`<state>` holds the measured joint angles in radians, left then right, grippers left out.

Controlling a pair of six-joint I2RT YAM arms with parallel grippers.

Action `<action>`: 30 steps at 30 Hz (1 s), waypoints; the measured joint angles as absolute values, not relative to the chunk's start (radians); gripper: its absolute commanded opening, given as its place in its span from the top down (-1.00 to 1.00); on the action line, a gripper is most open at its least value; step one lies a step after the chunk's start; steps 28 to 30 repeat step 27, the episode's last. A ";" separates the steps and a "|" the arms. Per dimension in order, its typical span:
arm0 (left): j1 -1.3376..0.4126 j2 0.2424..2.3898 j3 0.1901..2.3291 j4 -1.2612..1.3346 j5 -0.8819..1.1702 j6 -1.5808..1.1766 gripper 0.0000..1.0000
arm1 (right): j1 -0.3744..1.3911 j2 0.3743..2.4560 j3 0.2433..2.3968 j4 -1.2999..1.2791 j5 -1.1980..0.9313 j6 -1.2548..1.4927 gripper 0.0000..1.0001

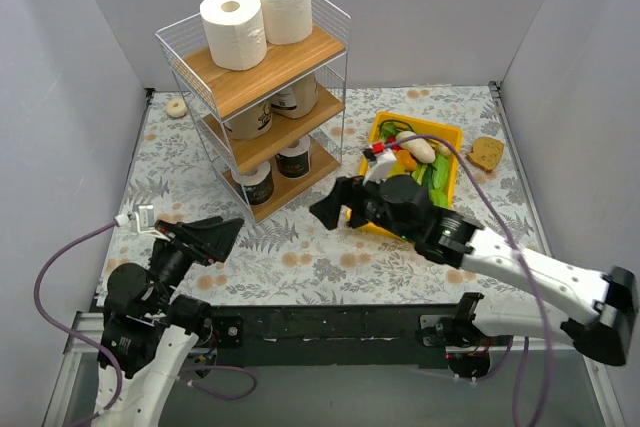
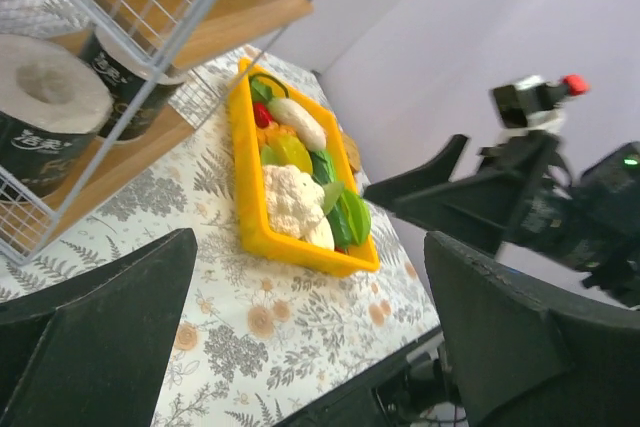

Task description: Place and organize the paper towels onto the shelf

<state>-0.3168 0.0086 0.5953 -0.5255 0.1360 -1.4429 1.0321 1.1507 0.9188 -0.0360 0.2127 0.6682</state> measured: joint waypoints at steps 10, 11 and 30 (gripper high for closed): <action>-0.317 0.259 0.628 -0.484 0.353 -1.401 -0.96 | 1.050 0.558 0.868 -0.433 0.319 0.662 -0.97; -0.317 0.254 0.628 -0.482 0.360 -1.402 -0.96 | 1.050 0.517 0.867 -0.461 0.333 0.663 -0.97; -0.318 0.215 0.628 -0.461 0.380 -1.415 -0.96 | 1.049 0.374 0.860 -0.619 0.402 0.646 -0.97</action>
